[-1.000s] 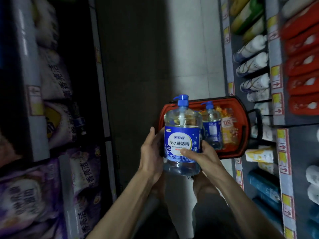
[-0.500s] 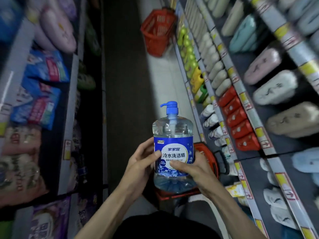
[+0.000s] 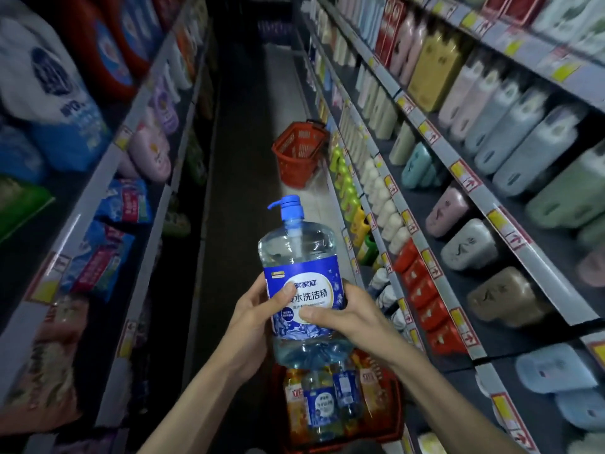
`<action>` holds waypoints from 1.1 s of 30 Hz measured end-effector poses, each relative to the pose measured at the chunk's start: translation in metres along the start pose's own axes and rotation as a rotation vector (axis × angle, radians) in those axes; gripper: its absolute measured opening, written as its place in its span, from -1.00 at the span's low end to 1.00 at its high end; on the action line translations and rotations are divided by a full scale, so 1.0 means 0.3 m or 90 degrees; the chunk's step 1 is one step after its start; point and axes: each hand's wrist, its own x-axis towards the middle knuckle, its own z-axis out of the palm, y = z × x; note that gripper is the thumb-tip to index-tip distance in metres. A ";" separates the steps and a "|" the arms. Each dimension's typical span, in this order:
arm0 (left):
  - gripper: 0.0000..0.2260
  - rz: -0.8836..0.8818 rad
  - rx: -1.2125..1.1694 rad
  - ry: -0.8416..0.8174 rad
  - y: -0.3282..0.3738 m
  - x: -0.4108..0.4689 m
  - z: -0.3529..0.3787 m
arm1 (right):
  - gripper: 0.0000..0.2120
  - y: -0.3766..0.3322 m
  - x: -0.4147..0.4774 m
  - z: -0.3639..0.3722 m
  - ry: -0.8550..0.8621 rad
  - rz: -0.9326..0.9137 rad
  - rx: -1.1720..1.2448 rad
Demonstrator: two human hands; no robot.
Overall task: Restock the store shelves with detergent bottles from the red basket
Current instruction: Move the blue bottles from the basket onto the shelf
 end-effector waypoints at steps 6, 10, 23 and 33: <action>-0.60 0.125 0.037 0.128 0.059 -0.098 0.078 | -0.60 -0.092 0.018 -0.015 -0.138 -0.051 0.009; -0.60 0.168 0.032 0.236 0.050 -0.201 0.130 | -0.59 -0.123 0.020 -0.014 -0.246 -0.063 -0.008; -0.64 0.297 0.080 0.629 -0.070 -0.811 0.252 | -0.64 -0.178 -0.191 0.330 -0.687 -0.110 -0.102; -0.63 0.388 -0.020 0.871 -0.281 -1.472 0.392 | -0.71 -0.153 -0.724 0.730 -0.990 -0.156 -0.211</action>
